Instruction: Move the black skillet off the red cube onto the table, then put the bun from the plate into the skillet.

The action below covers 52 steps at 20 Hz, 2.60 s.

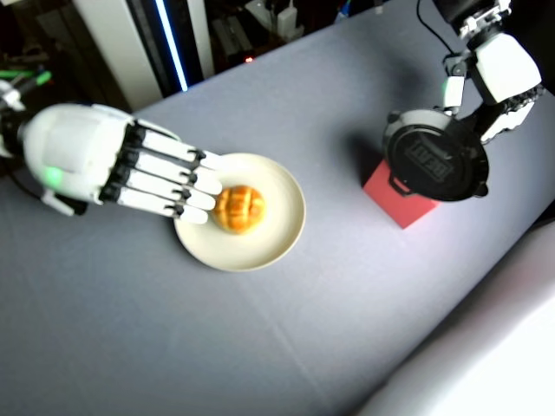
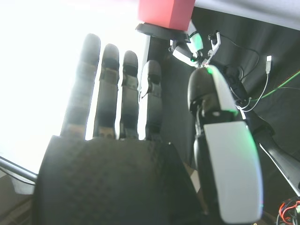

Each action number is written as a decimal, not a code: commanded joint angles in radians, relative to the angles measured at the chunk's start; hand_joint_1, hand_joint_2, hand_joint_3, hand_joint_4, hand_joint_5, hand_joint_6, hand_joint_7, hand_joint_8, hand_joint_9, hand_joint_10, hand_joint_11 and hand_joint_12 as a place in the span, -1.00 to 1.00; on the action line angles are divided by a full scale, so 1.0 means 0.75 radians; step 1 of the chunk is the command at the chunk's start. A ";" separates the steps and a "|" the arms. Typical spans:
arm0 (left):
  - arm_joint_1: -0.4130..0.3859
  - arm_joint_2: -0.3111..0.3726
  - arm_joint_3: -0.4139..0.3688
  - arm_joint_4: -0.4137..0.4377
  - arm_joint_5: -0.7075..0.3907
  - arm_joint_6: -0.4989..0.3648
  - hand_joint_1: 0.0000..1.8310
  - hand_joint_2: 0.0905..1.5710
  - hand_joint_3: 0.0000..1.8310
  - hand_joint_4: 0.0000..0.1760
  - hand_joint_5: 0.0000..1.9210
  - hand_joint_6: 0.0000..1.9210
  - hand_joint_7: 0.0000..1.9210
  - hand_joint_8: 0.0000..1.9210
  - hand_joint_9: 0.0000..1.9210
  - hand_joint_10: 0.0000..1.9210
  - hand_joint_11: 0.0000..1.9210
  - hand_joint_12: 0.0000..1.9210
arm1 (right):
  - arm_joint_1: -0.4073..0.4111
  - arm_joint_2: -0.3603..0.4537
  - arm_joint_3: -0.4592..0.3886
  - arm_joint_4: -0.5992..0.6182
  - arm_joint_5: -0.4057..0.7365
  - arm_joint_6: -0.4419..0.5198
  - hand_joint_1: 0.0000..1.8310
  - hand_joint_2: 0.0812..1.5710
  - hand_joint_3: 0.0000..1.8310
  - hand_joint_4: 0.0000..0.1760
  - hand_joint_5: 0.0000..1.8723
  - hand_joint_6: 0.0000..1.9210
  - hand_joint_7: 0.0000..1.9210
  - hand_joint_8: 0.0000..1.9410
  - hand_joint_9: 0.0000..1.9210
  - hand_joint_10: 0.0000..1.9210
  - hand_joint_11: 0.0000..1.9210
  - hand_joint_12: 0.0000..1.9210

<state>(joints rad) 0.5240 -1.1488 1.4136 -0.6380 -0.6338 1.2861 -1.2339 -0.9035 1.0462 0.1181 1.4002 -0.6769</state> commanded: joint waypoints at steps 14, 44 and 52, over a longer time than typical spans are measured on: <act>0.220 0.212 -0.293 0.330 -0.668 -0.400 0.43 0.56 -1.00 -1.00 0.23 1.00 0.48 1.00 0.63 1.00 0.68 1.00 | 0.003 -0.006 0.003 0.017 0.145 0.019 -0.22 0.66 -1.00 -0.58 -0.47 -1.00 -0.48 -1.00 -0.47 -0.99 -0.49 -0.84; 0.504 0.223 -0.519 0.381 -0.472 -0.236 0.26 0.27 -1.00 -1.00 -0.23 0.58 -0.37 0.84 -0.34 0.90 -0.38 1.00 | 0.007 0.005 0.000 0.025 0.146 0.023 -0.19 0.66 -1.00 -0.66 -0.45 -1.00 -0.45 -1.00 -0.46 -1.00 -0.51 -0.80; 0.510 0.232 -0.535 0.377 -0.496 -0.225 0.03 0.31 -1.00 -1.00 -0.11 -0.86 -0.19 -0.94 -0.33 -0.94 -0.96 0.23 | 0.007 0.005 0.001 0.025 0.146 0.023 -0.21 0.65 -1.00 -0.55 -0.46 -1.00 -0.45 -1.00 -0.46 -1.00 -0.51 -0.79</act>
<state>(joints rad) 0.9104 -0.9802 1.0077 -0.3748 -0.8917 1.1172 -1.2335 -0.9054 1.0458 0.1223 1.3861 -0.6685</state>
